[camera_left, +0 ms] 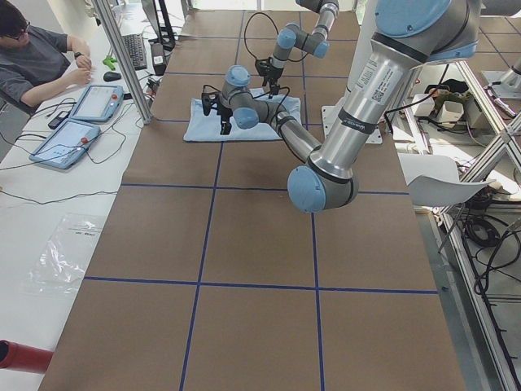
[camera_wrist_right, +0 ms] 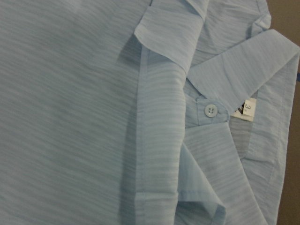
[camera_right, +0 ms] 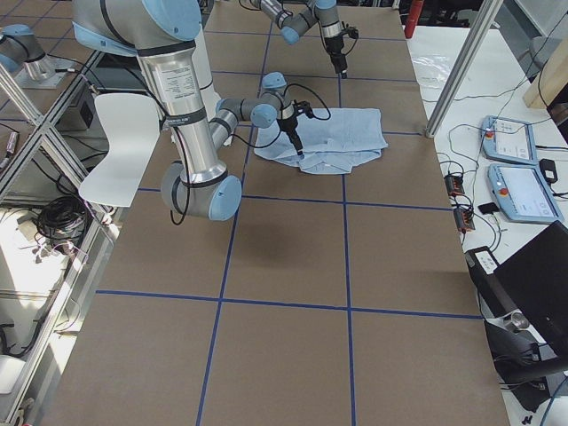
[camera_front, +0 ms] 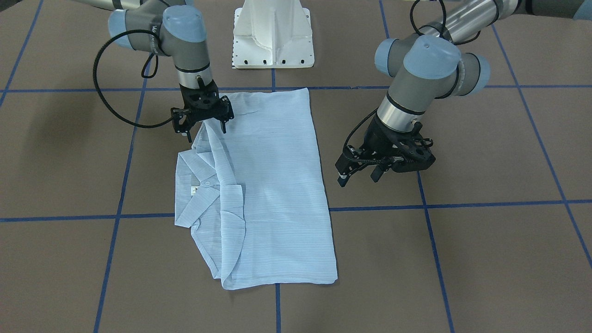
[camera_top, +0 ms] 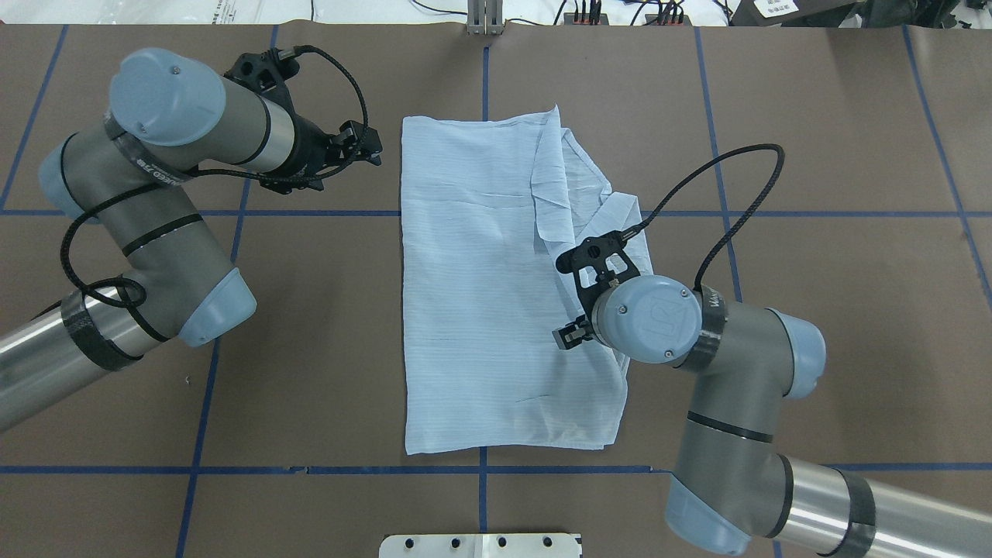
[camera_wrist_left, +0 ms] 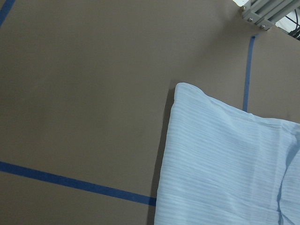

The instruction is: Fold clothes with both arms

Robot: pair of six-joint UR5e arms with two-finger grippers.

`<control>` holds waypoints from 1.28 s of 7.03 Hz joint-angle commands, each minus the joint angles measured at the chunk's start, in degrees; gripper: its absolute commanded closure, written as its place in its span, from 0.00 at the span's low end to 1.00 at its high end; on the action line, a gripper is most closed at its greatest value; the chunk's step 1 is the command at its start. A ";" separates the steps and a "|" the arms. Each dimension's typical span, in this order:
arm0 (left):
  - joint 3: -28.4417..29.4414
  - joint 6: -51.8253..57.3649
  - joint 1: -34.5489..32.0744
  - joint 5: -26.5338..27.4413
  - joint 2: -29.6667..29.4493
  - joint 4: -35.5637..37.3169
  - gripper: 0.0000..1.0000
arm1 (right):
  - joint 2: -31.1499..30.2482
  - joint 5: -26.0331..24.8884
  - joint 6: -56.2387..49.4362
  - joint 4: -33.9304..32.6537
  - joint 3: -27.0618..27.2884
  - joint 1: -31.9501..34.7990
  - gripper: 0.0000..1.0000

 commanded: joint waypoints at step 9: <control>0.51 -0.09 0.96 -0.07 -0.41 -0.09 0.00 | -4.04 2.51 -10.24 0.15 -4.35 9.77 0.00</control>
